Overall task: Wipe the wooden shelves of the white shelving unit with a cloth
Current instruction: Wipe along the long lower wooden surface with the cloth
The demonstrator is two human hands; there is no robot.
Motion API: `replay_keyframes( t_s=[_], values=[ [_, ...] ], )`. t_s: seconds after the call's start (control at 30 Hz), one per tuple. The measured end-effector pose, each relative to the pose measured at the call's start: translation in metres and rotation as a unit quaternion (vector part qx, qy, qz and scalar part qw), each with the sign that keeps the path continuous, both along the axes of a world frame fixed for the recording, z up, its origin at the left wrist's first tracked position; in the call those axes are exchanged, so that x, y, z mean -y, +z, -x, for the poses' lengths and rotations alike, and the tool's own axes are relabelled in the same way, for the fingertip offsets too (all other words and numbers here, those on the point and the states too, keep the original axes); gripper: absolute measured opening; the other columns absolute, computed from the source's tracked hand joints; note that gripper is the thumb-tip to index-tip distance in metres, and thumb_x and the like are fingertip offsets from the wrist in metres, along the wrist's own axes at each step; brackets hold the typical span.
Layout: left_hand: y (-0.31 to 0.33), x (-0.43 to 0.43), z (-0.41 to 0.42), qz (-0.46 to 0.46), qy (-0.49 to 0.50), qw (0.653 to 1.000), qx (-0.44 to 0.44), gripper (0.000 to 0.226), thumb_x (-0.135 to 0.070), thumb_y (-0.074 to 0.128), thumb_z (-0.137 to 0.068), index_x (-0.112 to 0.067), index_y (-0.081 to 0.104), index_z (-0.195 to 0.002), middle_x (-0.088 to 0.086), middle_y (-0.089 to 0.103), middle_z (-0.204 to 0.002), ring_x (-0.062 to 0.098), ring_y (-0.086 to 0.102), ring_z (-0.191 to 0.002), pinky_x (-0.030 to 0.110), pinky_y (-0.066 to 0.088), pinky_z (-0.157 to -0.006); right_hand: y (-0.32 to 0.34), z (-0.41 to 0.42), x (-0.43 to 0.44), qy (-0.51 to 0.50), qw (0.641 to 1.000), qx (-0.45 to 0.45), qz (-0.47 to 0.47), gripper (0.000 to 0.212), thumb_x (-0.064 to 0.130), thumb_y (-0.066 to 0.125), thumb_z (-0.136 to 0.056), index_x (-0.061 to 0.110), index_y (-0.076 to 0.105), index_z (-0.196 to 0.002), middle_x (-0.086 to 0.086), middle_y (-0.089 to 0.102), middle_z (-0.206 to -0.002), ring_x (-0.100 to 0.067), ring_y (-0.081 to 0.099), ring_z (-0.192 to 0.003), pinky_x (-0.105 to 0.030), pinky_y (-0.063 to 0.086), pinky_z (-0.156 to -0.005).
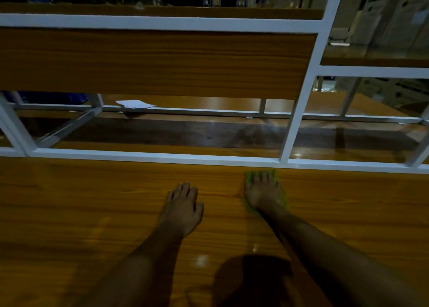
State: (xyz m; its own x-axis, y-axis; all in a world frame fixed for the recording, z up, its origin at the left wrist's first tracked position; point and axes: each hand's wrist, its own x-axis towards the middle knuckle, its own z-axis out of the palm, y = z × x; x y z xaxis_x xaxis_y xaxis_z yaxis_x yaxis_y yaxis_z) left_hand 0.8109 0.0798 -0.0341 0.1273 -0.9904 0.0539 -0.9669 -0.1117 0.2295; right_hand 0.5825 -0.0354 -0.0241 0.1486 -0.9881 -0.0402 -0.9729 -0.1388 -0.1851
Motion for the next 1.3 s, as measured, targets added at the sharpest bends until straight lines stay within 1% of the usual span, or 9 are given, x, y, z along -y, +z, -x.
replay_keyframes(
  t_s=[0.07, 0.23, 0.4, 0.57, 0.67, 0.73, 0.93, 1.07, 1.3],
  values=[
    [-0.001, 0.0, 0.001, 0.002, 0.0, 1.0, -0.003, 0.062, -0.055, 0.023, -0.099, -0.025, 0.018, -0.154, 0.002, 0.008, -0.163, 0.021, 0.002, -0.15, 0.043, 0.003, -0.121, 0.003, -0.035, -0.001, -0.002, 1.0, 0.004, -0.003, 0.067, 0.053, 0.0, -0.104, 0.019, 0.008, -0.161, -0.014, 0.002, -0.168, -0.035, -0.005, -0.154, -0.053, -0.001, -0.124],
    [0.001, 0.0, 0.0, 0.031, 0.012, 0.999, -0.007, 0.053, -0.042, 0.027, -0.101, -0.022, 0.029, -0.15, 0.003, 0.018, -0.162, 0.02, 0.01, -0.149, 0.039, 0.008, -0.121, -0.005, -0.103, -0.019, 0.146, 0.989, -0.023, -0.021, 0.061, 0.049, 0.01, -0.105, 0.026, 0.006, -0.161, -0.008, -0.004, -0.168, -0.029, -0.008, -0.154, -0.052, -0.004, -0.123],
    [0.004, -0.017, 0.002, 0.02, 0.015, 1.0, -0.013, 0.052, -0.04, 0.024, -0.103, -0.019, 0.031, -0.15, 0.006, 0.021, -0.161, 0.023, 0.013, -0.149, 0.04, 0.01, -0.121, -0.006, -0.052, -0.048, 0.245, 0.969, -0.025, 0.0, 0.06, 0.058, 0.01, -0.103, 0.037, 0.007, -0.16, 0.001, -0.002, -0.168, -0.023, -0.01, -0.154, -0.047, -0.002, -0.122],
    [0.01, -0.052, -0.004, -0.017, -0.012, 1.0, 0.001, 0.055, -0.043, 0.024, -0.103, -0.022, 0.02, -0.154, 0.003, 0.008, -0.164, 0.022, 0.002, -0.15, 0.042, 0.005, -0.121, -0.002, 0.028, -0.032, 0.137, 0.99, -0.026, 0.023, 0.07, 0.063, 0.004, -0.098, 0.031, 0.017, -0.16, -0.005, 0.012, -0.168, -0.028, 0.005, -0.155, -0.048, 0.007, -0.123],
    [0.006, -0.08, -0.01, -0.03, -0.024, 0.999, -0.003, 0.057, -0.047, 0.022, -0.103, -0.023, 0.017, -0.155, 0.003, 0.005, -0.164, 0.022, 0.001, -0.15, 0.044, 0.003, -0.121, -0.01, 0.026, -0.015, 0.04, 0.999, -0.022, 0.003, 0.088, 0.064, -0.016, -0.089, 0.024, 0.024, -0.157, -0.014, 0.017, -0.166, -0.038, 0.01, -0.153, -0.057, 0.004, -0.122],
    [0.001, -0.092, -0.012, -0.024, -0.024, 0.999, -0.006, 0.058, -0.049, 0.02, -0.103, -0.023, 0.016, -0.155, 0.003, 0.006, -0.164, 0.022, 0.001, -0.15, 0.045, 0.002, -0.121, -0.014, 0.001, -0.018, 0.009, 1.0, -0.011, -0.021, 0.087, 0.061, -0.015, -0.091, 0.02, 0.023, -0.157, -0.019, 0.014, -0.165, -0.042, 0.009, -0.152, -0.061, 0.005, -0.121],
    [0.0, -0.112, -0.009, -0.025, -0.011, 1.0, -0.009, 0.065, -0.053, 0.015, -0.098, -0.022, 0.019, -0.155, 0.003, 0.008, -0.164, 0.021, 0.002, -0.15, 0.045, 0.0, -0.12, 0.003, -0.096, -0.102, 0.14, 0.989, -0.008, -0.052, 0.062, 0.052, 0.012, -0.105, 0.028, 0.005, -0.161, -0.007, -0.005, -0.168, -0.03, -0.007, -0.155, -0.052, -0.003, -0.123],
    [0.003, -0.137, -0.004, -0.044, 0.003, 0.999, 0.006, 0.058, -0.045, 0.021, -0.103, -0.021, 0.016, -0.155, 0.003, 0.005, -0.164, 0.02, -0.001, -0.15, 0.044, 0.0, -0.121, -0.003, -0.073, -0.174, 0.23, 0.973, -0.019, -0.029, 0.06, 0.053, 0.017, -0.105, 0.032, 0.007, -0.161, -0.001, -0.002, -0.169, -0.023, -0.008, -0.155, -0.047, -0.003, -0.123],
    [0.003, -0.199, -0.003, -0.02, -0.022, 1.0, 0.007, 0.066, -0.052, 0.014, -0.096, -0.02, 0.018, -0.155, 0.006, 0.011, -0.163, 0.021, 0.003, -0.15, 0.046, 0.005, -0.121, -0.002, 0.046, -0.186, 0.134, 0.99, -0.041, -0.021, 0.062, 0.056, 0.015, -0.104, 0.031, 0.009, -0.161, -0.001, 0.001, -0.169, -0.022, -0.001, -0.155, -0.046, 0.005, -0.123]
  ],
)
